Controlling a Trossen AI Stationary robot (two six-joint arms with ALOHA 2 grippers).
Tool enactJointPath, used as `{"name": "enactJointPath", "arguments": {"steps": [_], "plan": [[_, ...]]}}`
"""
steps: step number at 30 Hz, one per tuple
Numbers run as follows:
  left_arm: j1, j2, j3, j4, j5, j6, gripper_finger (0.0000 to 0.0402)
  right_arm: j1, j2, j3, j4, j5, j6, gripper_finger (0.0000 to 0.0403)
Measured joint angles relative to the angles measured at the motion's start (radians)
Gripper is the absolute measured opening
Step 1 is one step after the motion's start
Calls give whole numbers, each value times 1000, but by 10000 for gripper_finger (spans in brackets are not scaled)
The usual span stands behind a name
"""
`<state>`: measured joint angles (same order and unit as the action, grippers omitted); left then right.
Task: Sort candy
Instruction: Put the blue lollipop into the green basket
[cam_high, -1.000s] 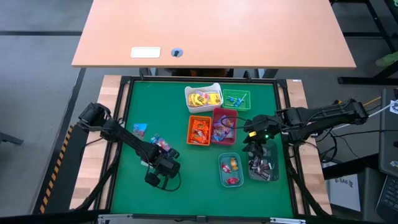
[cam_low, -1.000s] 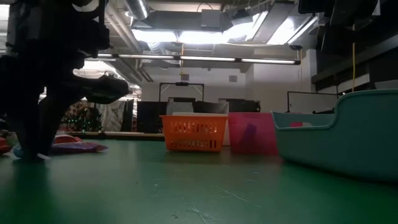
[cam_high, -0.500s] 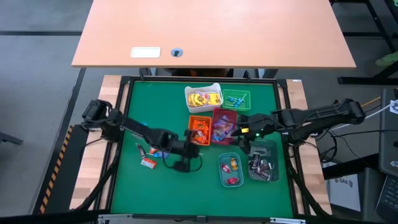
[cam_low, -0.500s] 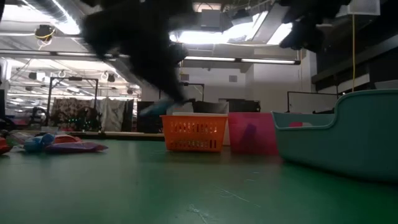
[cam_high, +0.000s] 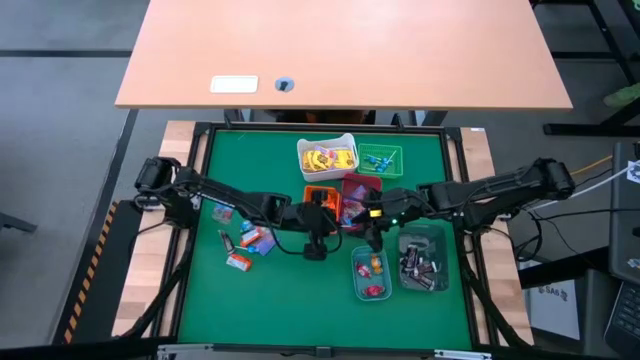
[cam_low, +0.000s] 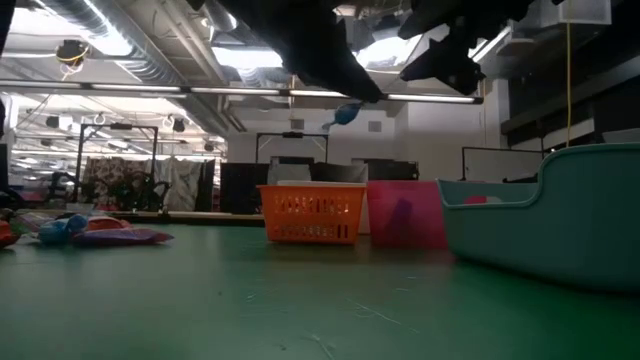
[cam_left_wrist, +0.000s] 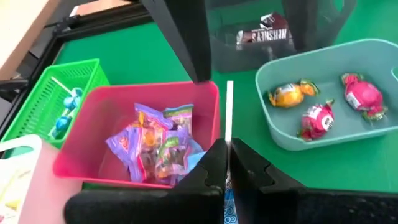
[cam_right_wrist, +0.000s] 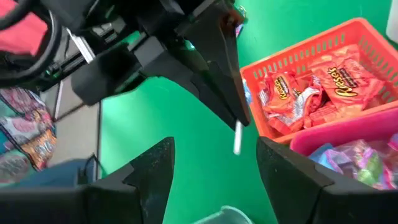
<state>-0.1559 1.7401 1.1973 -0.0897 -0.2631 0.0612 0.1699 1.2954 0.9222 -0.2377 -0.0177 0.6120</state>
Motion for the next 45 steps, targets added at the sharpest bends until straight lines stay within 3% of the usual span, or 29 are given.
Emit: {"name": "enactJointPath", "arguments": {"steps": [17, 45], "plan": [[-1, 0, 0, 54, -13, 1, 0, 0, 7, 0, 4, 8, 94, 220], [-2, -2, 0, 98, -12, 1, 0, 0, 7, 0, -3, 0, 94, 14]]}}
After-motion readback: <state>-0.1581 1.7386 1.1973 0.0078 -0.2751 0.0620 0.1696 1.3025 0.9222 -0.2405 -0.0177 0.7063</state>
